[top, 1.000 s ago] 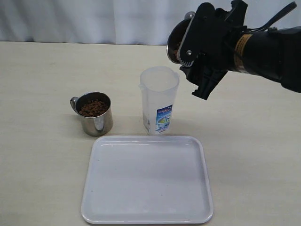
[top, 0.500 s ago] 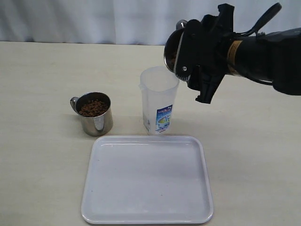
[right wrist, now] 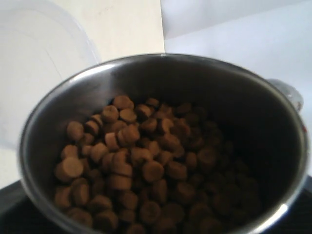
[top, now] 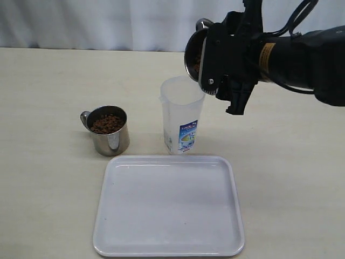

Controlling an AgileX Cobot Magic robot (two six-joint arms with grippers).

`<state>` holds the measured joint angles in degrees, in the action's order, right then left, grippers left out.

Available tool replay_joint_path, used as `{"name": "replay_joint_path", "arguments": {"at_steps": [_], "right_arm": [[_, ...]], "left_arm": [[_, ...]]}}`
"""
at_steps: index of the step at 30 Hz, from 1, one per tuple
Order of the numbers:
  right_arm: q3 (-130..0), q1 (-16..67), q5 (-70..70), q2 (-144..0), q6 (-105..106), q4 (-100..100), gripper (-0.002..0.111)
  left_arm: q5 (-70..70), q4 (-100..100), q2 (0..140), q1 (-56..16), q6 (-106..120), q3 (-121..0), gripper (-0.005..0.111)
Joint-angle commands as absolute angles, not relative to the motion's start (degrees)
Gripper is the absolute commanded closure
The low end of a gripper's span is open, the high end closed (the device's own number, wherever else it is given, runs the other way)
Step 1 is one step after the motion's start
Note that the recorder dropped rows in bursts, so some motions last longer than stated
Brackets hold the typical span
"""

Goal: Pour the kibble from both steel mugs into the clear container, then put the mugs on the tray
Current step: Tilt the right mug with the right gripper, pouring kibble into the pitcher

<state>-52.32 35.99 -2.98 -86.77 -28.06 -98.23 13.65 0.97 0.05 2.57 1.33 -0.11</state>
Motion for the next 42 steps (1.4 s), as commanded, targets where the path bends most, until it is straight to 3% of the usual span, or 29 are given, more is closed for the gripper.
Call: {"name": "replay_joint_path", "arguments": {"at_steps": [1, 42], "right_arm": [[-52.94, 36.12, -1.59, -86.47, -27.77, -99.6, 0.104], [-56.29, 36.12, -2.3, -89.44, -18.85, -99.95, 0.104]], "left_arm": [[13.39, 0.77, 0.0, 2.3, 1.24, 0.0, 0.107], [13.07, 0.77, 0.0, 2.3, 1.24, 0.0, 0.107]]}}
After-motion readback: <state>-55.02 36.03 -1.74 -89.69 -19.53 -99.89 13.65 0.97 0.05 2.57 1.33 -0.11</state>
